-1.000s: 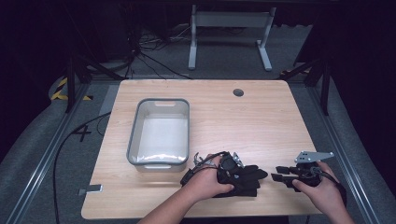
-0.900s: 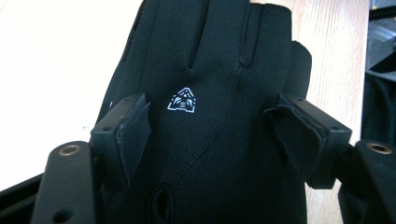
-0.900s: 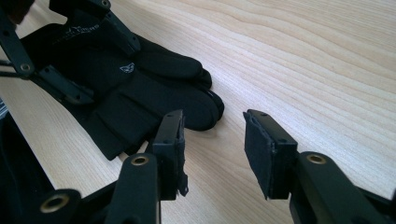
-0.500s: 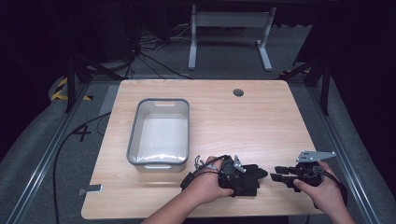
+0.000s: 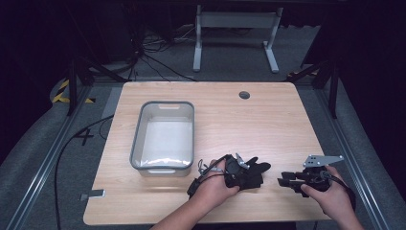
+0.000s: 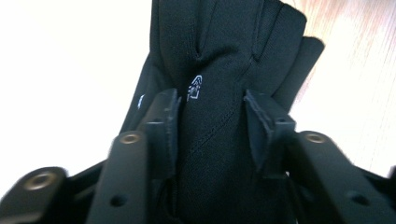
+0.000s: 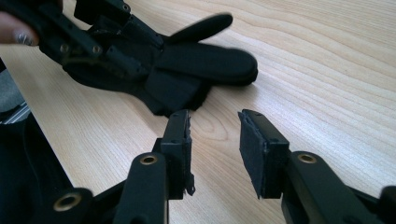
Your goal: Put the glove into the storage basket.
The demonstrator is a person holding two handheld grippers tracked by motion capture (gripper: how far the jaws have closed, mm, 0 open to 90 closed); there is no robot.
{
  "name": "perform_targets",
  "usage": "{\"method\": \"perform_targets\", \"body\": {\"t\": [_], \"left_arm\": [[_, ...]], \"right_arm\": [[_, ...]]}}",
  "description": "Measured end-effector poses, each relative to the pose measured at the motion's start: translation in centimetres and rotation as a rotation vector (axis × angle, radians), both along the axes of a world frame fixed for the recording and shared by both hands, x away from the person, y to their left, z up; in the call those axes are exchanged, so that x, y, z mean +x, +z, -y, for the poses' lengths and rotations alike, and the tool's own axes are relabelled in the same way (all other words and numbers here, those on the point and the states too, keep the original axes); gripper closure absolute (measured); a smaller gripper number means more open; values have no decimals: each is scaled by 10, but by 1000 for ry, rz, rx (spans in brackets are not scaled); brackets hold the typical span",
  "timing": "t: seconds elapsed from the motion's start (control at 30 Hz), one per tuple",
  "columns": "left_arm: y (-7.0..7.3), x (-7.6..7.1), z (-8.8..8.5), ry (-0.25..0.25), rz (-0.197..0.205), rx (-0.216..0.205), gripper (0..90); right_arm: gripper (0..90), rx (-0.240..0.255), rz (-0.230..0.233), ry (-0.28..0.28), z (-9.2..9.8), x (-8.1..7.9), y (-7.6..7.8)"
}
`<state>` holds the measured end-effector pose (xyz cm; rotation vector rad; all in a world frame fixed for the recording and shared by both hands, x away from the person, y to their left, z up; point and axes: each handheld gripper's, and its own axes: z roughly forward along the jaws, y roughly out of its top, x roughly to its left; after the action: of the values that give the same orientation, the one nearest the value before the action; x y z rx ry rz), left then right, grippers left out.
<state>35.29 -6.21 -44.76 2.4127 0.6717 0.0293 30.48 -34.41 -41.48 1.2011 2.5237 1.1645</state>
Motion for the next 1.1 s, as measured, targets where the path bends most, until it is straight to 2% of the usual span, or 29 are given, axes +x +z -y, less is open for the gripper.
{"method": "perform_targets", "body": {"t": [0.1,0.17,0.23,0.37,0.5,0.73,0.93,1.1], "left_arm": [[0,4,-2,19,-35,-20,633],[0,5,-3,23,-43,-27,650],[1,8,-4,40,-79,-48,661],[5,17,-10,66,-176,-97,670],[16,19,-14,74,-212,-122,672],[38,18,-19,64,-216,-134,671],[63,17,-29,65,-166,-162,670],[80,20,-39,77,-174,-192,670]], "right_arm": [[649,0,-1,5,0,1,-1],[648,-8,-2,3,1,1,-1],[648,-11,-1,5,2,2,-3],[651,-6,-10,2,3,3,-4],[661,-11,-13,-1,4,4,-6],[661,-12,-17,-2,4,4,-6],[664,-21,-17,-6,5,6,-8],[664,-29,-30,-8,5,7,-11]]}}
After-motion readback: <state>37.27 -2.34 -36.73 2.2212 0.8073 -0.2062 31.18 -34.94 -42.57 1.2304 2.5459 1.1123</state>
